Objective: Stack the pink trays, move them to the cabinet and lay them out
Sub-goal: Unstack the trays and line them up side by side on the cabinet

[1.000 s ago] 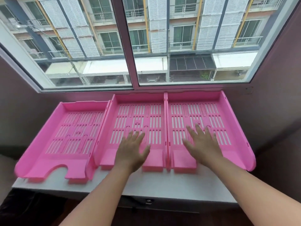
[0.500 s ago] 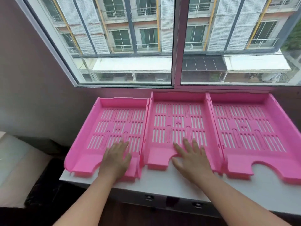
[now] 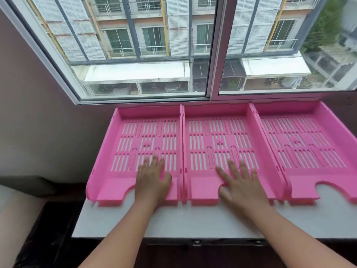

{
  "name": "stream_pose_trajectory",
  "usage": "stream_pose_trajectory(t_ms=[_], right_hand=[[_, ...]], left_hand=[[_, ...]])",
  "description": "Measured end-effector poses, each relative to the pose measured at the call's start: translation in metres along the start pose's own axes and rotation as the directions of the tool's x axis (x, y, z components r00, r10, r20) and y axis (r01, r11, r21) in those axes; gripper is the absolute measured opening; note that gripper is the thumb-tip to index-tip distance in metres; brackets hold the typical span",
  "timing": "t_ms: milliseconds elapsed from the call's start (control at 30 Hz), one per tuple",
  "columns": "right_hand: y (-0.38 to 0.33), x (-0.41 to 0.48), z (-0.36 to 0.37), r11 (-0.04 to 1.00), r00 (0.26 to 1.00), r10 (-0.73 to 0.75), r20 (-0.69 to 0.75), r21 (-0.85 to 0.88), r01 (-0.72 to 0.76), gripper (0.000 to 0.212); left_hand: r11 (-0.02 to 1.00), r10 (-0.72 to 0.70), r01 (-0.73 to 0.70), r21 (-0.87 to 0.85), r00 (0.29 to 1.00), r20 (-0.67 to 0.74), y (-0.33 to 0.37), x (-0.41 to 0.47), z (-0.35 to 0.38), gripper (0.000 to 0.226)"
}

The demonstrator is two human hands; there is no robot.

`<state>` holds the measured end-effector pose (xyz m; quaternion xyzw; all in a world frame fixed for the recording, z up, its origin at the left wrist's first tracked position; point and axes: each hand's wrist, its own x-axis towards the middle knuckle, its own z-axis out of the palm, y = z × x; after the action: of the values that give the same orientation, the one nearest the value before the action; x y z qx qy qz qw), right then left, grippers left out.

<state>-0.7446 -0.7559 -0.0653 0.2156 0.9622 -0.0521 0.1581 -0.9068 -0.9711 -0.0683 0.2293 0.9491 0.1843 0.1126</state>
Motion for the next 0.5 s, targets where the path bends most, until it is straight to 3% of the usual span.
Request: stream_pose_trajectory(t_ms=[100, 200, 300, 400, 433, 500], right_hand=[[-0.001, 0.001, -0.003, 1.000, 1.000, -0.007, 0.025, 0.011, 0.007, 0.069], [0.003, -0.002, -0.018, 0.990, 0.996, -0.066, 0.068, 0.128, 0.057, 0.078], [0.019, -0.004, -0.038, 0.990, 0.995, -0.060, -0.076, 0.125, 0.069, 0.084], [0.043, -0.009, -0.048, 0.980, 0.918, 0.148, -0.369, 0.176, -0.087, 0.079], [0.051, -0.012, -0.046, 0.956, 0.877, 0.253, -0.408, 0.247, -0.161, 0.079], [0.062, -0.020, -0.044, 0.835, 0.830, 0.457, -0.321, 0.476, -0.276, 0.084]], left_hand=[[1.000, 0.011, -0.011, -0.004, 0.999, 0.039, -0.001, 0.001, -0.004, 0.061], [0.992, 0.014, -0.005, -0.129, 0.998, 0.067, 0.012, -0.002, -0.016, 0.066], [0.959, 0.046, -0.027, -0.282, 0.997, 0.062, 0.040, -0.010, -0.022, 0.069], [0.914, 0.015, 0.014, -0.404, 0.998, 0.069, 0.065, -0.014, -0.019, 0.072], [0.896, -0.011, 0.037, -0.443, 0.998, 0.061, 0.071, -0.016, -0.017, 0.072], [0.865, -0.066, 0.078, -0.496, 0.997, 0.043, 0.079, -0.021, -0.012, 0.072]])
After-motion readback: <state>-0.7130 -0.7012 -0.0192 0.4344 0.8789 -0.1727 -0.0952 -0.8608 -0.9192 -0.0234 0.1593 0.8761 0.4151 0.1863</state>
